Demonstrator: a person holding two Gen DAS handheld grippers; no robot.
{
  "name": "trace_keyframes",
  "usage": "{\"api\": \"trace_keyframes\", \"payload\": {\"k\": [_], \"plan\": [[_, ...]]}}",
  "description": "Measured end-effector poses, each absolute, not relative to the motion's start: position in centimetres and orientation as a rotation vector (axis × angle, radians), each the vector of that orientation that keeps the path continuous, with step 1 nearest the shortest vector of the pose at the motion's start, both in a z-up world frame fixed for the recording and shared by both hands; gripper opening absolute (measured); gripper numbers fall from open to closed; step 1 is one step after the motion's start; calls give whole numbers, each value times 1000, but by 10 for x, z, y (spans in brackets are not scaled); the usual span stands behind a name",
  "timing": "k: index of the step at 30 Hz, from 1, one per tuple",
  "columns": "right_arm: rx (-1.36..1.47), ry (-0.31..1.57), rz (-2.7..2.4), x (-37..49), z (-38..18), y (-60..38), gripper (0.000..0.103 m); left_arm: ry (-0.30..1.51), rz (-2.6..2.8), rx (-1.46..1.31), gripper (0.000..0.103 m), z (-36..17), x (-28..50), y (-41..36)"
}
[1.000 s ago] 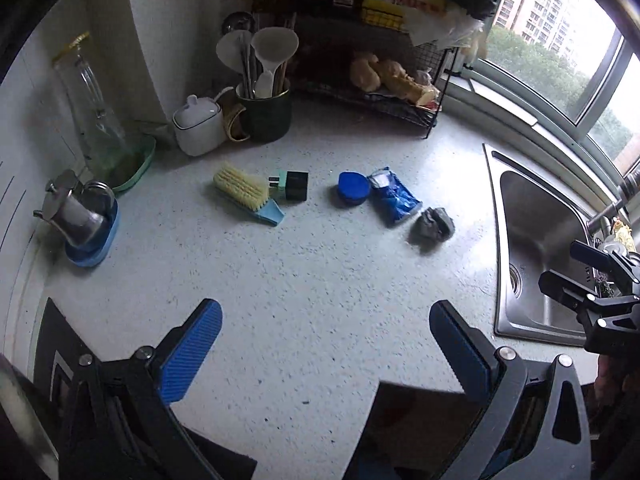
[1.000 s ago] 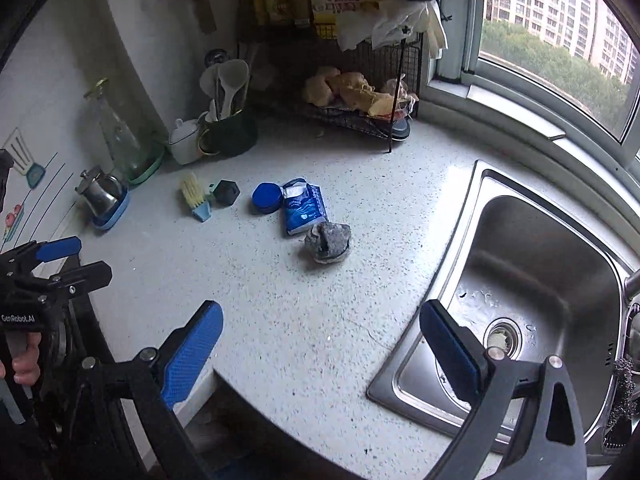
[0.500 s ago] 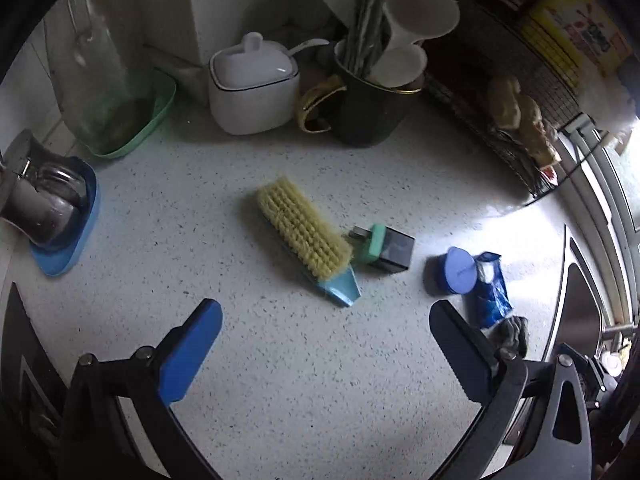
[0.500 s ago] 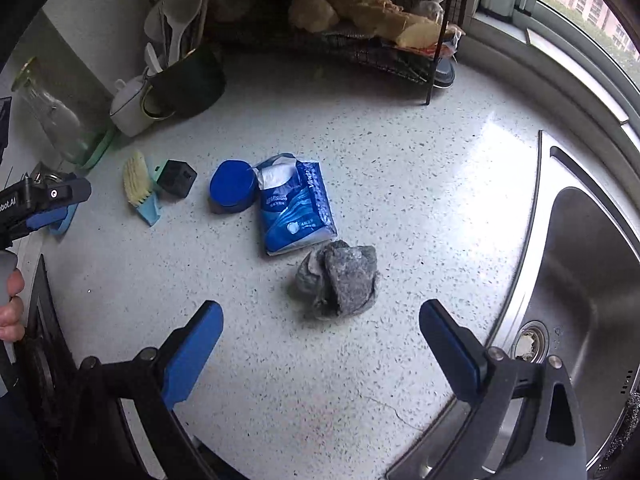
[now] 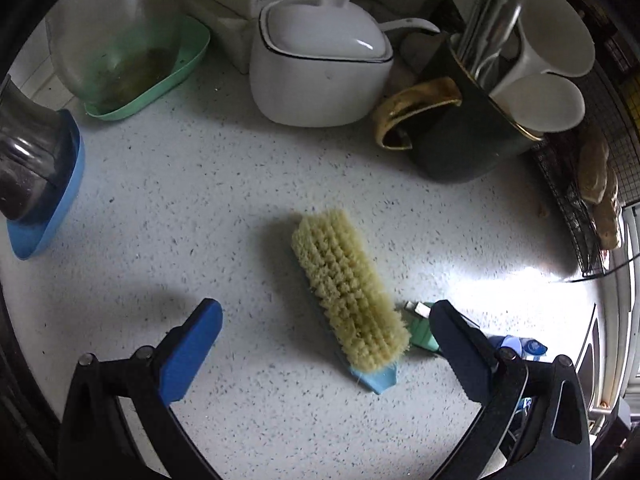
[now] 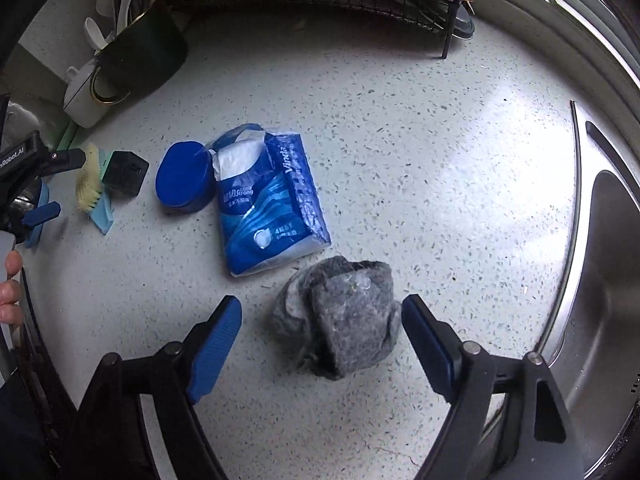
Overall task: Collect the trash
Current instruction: 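Grasp the yellow scrub brush with the left gripper while the right gripper grasps the grey sock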
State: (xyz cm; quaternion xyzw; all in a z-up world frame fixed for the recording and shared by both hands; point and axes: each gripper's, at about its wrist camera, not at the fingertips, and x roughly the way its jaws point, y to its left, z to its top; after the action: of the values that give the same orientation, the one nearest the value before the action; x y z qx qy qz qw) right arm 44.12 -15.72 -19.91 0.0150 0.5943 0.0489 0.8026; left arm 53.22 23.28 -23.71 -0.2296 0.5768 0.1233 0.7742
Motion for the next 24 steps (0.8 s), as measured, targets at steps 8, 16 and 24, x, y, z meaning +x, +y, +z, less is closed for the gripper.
{"api": "trace_keyframes", "payload": {"k": [8, 16, 24], "plan": [[-16, 1274, 119, 453, -196, -150, 68, 1269, 332, -489, 88, -245, 548, 235], [-73, 1253, 117, 458, -191, -138, 52, 1278, 294, -455, 45, -245, 543, 223], [-127, 1218, 120, 434, -194, -131, 40, 1289, 188, -377, 38, -239, 510, 203]]}}
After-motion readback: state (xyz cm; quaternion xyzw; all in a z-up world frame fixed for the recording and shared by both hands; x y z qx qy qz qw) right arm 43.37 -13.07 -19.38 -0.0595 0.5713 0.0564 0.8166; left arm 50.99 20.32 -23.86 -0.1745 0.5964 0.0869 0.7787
